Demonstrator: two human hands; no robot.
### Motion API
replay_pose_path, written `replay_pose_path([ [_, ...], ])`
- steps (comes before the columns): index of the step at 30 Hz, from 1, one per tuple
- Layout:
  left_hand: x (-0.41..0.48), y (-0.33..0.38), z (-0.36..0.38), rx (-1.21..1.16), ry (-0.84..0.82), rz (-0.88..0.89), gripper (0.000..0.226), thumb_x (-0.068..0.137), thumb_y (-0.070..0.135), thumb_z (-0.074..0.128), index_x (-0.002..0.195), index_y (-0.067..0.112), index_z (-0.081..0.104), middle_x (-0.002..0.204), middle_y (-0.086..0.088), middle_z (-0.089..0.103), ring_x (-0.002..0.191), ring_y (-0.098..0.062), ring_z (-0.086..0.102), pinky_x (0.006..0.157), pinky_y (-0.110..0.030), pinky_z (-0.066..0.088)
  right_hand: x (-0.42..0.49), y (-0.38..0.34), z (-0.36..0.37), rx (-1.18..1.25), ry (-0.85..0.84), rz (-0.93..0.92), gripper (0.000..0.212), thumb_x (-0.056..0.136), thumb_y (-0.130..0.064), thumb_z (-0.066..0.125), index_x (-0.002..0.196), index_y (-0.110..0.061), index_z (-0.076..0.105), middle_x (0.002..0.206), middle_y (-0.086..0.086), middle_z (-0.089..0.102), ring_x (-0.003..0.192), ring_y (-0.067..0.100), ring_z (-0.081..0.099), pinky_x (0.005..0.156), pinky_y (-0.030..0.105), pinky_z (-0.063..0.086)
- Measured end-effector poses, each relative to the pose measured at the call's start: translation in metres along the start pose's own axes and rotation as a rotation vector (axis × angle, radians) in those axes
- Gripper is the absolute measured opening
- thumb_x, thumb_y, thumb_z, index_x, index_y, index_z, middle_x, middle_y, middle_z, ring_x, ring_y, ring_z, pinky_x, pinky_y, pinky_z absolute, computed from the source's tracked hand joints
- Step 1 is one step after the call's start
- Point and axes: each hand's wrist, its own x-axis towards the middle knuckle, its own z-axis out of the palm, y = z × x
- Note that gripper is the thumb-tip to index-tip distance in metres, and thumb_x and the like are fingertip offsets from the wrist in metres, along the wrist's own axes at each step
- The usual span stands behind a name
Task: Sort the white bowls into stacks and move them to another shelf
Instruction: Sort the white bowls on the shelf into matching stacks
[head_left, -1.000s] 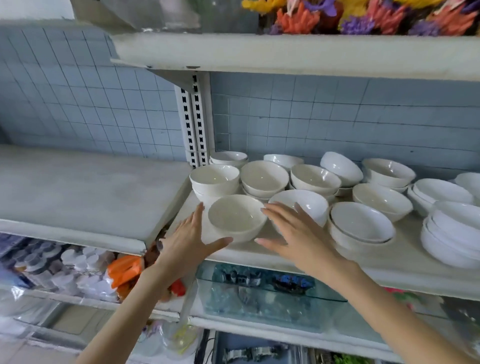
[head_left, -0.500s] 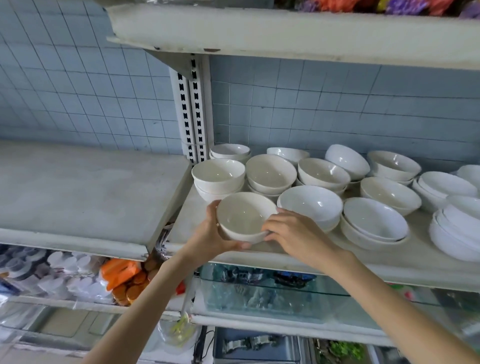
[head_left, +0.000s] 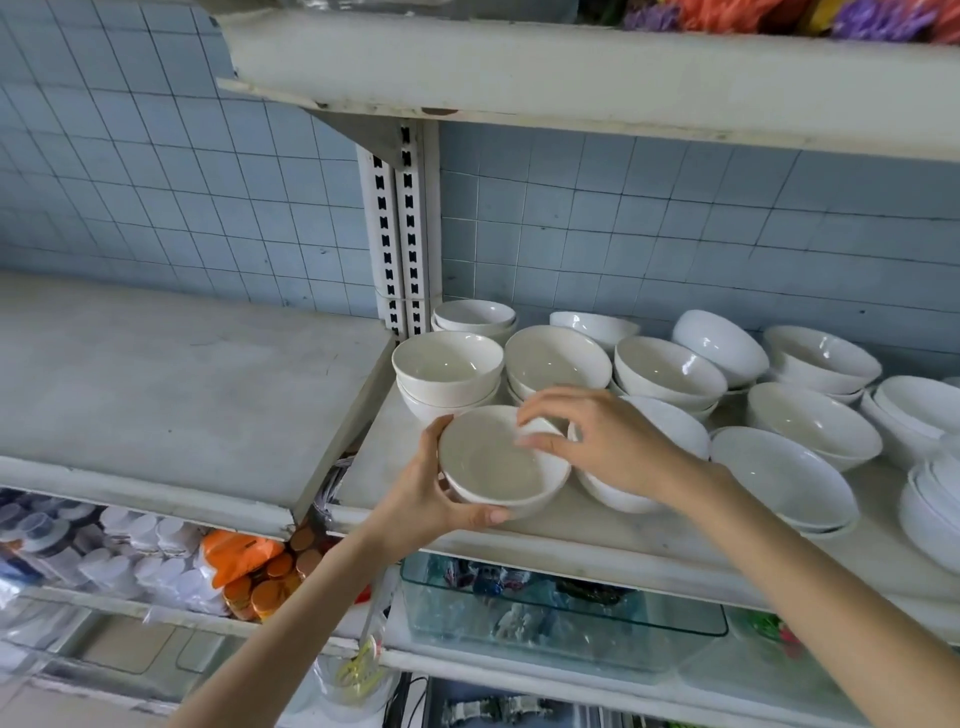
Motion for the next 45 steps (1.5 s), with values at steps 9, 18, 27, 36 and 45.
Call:
replay_pose_path([
  [9,-0.002,0.002,-0.001,-0.05,0.048,-0.002,0.104,0.045,0.036,0.089,0.133,0.034,0.033,0.125,0.013,0.051,0.109,0.007,0.055,0.079,-0.014,0.05,0.071,0.016,0.019,0.155,0.007,0.047,0.026,0.088,-0.024,0.065,0.113,-0.018,0.065,0.11,0.001,0.067,0.102,0.024,0.059,0.093,0.035,0.043],
  [18,-0.003,0.004,-0.001,-0.029,0.081,0.002,0.098,0.044,0.036,0.09,0.128,0.039,0.039,0.124,0.012,0.055,0.112,0.0,0.056,0.08,-0.016,0.051,0.083,0.017,0.029,0.201,-0.043,0.115,0.02,0.082,-0.019,0.072,0.1,-0.013,0.07,0.101,-0.002,0.069,0.085,0.0,0.057,0.074,0.005,0.037],
  [27,-0.004,0.004,-0.003,-0.029,0.065,0.007,0.101,0.046,0.031,0.091,0.132,0.033,0.039,0.123,0.01,0.057,0.112,-0.001,0.056,0.08,-0.016,0.051,0.087,0.018,0.031,0.201,0.042,0.141,0.024,0.084,-0.002,0.061,0.077,-0.025,0.062,0.072,-0.016,0.066,0.082,0.004,0.067,0.086,0.041,0.05],
  [36,-0.004,0.004,-0.003,-0.016,0.062,0.006,0.1,0.05,0.027,0.091,0.134,0.032,0.039,0.125,0.009,0.057,0.115,-0.003,0.055,0.081,-0.015,0.05,0.087,0.014,0.016,0.219,0.221,0.09,0.013,0.085,-0.002,0.064,0.087,-0.015,0.064,0.076,-0.022,0.062,0.075,-0.011,0.059,0.087,0.035,0.048],
  [45,-0.003,0.001,-0.005,-0.02,0.07,0.008,0.096,0.054,0.02,0.092,0.135,0.029,0.041,0.124,0.009,0.058,0.114,-0.002,0.055,0.081,-0.013,0.05,0.042,0.01,-0.026,0.309,0.301,0.054,0.016,0.083,-0.005,0.067,0.084,-0.02,0.061,0.083,-0.016,0.062,0.081,0.005,0.055,0.081,0.014,0.041],
])
